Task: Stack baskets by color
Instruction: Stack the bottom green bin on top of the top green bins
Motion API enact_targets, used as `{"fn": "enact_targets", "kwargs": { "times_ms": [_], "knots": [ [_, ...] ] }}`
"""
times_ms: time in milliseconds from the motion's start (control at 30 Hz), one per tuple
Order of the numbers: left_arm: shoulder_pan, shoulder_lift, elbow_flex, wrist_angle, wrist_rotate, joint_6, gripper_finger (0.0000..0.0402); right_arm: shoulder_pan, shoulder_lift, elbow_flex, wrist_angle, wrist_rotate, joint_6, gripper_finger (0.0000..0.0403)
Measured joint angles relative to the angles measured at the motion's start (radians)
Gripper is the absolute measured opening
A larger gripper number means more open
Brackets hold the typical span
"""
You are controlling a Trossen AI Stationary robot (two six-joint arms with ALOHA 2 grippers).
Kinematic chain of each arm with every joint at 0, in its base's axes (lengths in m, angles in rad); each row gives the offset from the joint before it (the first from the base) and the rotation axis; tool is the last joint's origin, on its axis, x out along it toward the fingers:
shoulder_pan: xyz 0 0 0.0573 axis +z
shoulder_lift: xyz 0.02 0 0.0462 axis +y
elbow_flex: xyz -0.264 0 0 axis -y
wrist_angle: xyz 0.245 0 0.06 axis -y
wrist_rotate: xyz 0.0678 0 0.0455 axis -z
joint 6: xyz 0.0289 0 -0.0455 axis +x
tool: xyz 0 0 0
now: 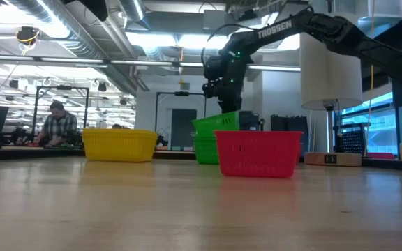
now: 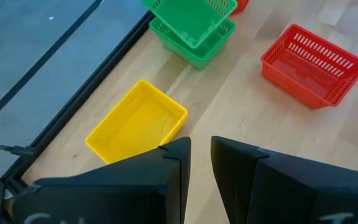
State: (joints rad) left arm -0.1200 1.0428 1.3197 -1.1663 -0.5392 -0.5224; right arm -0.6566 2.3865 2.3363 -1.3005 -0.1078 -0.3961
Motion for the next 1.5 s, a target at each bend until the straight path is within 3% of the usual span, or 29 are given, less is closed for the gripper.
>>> {"fn": "enact_targets", "kwargs": {
  "times_ms": [500, 1200, 1500],
  "knots": [
    [0.0, 0.0, 0.0, 0.0, 0.0, 0.001, 0.0055, -0.005, 0.0, 0.0, -0.027, -0.002, -0.002, 0.0004],
    [0.0, 0.0, 0.0, 0.0, 0.0, 0.001, 0.0055, 0.026, 0.001, 0.0, -0.029, -0.047, -0.005, 0.0082],
    [0.0, 0.0, 0.0, 0.0, 0.0, 0.001, 0.0055, 0.026, 0.001, 0.01, -0.033, 0.018, 0.0, 0.0072]
  ]
}}
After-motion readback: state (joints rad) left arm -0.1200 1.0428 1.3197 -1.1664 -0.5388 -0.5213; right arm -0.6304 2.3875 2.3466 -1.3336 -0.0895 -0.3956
